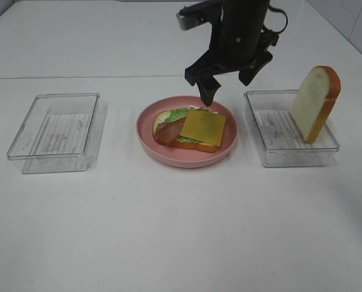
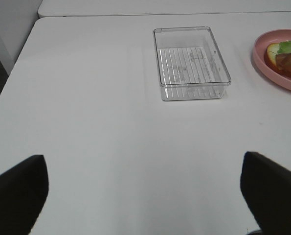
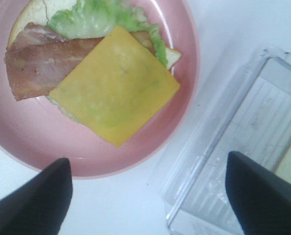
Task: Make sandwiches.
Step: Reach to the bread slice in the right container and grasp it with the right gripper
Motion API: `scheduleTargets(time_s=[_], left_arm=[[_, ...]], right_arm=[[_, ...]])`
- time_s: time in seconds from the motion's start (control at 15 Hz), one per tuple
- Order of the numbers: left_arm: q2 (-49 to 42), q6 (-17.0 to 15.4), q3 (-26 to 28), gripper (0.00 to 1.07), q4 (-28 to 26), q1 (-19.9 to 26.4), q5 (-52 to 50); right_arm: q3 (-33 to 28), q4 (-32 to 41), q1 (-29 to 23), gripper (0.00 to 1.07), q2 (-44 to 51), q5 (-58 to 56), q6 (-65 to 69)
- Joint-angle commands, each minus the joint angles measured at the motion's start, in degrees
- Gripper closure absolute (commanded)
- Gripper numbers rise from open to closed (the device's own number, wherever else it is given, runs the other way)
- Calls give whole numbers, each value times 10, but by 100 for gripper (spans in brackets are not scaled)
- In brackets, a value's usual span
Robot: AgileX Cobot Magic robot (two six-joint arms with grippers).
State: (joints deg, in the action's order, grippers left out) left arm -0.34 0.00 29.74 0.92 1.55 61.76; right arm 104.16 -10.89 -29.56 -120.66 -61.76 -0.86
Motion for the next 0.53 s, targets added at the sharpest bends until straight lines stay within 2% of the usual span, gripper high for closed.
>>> scheduleTargets(time_s=[0.07,0.27,0.33,0.53], left_arm=[[-9,0,-2,4,0,2,-5],[-9,0,-2,4,0,2,-5],[-9,0,-2,4,0,2,-5],[-9,0,-2,4,0,2,-5]], right_arm=[[96,-44,9,23,6,-92,14],[150,-46,36,23,6,-135,9],[163,-44,62,23,10,-147,9],[164,-33,118,23,17,-147,9]])
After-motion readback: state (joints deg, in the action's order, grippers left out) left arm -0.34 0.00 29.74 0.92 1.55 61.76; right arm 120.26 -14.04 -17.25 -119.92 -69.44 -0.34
